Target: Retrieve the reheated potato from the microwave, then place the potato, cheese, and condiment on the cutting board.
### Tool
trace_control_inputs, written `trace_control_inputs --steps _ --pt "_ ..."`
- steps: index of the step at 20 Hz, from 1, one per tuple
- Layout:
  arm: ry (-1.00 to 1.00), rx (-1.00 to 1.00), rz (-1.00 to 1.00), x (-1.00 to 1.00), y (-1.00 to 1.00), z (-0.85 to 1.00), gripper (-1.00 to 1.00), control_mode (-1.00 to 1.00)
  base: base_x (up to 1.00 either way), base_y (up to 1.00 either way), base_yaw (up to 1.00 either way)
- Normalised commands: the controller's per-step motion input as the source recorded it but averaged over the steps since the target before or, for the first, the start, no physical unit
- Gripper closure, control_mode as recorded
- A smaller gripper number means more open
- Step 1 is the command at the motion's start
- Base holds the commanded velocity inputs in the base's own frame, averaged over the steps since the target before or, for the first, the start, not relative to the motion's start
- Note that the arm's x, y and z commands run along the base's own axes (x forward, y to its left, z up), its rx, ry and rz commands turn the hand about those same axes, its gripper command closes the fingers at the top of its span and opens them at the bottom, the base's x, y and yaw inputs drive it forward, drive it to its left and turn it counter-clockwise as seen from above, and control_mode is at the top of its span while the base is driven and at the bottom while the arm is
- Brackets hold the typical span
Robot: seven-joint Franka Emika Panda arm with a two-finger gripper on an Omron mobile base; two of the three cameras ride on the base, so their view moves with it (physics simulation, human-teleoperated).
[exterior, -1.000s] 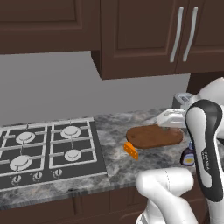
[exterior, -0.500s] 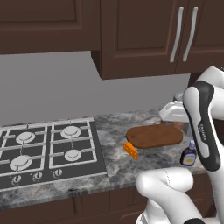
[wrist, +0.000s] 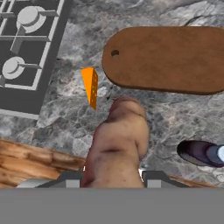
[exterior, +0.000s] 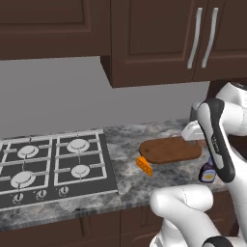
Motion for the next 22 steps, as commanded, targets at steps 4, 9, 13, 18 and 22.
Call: trace_control_inputs --steps 4,9,13,18,22 --pt "0.14 0.00 0.00 0.62 -0.26 -0.36 1.00 -1.00 0.00 0.00 0.00" --pt "0.01 -0.04 0.00 0.57 -0.19 -0.42 1.00 -1.00 0.00 0.00 0.00" --pt "-0.15 -0.08 0.00 0.38 -0.26 -0.52 1.00 -1.00 0.00 0.00 0.00" --pt "-0.09 -0.05 0.00 0.49 -0.27 -0.47 1.00 -1.00 0.00 0.00 0.00" --pt "0.01 -0.03 0.00 0.55 -0.25 -0.44 1.00 -1.00 0.00 0.00 0.00"
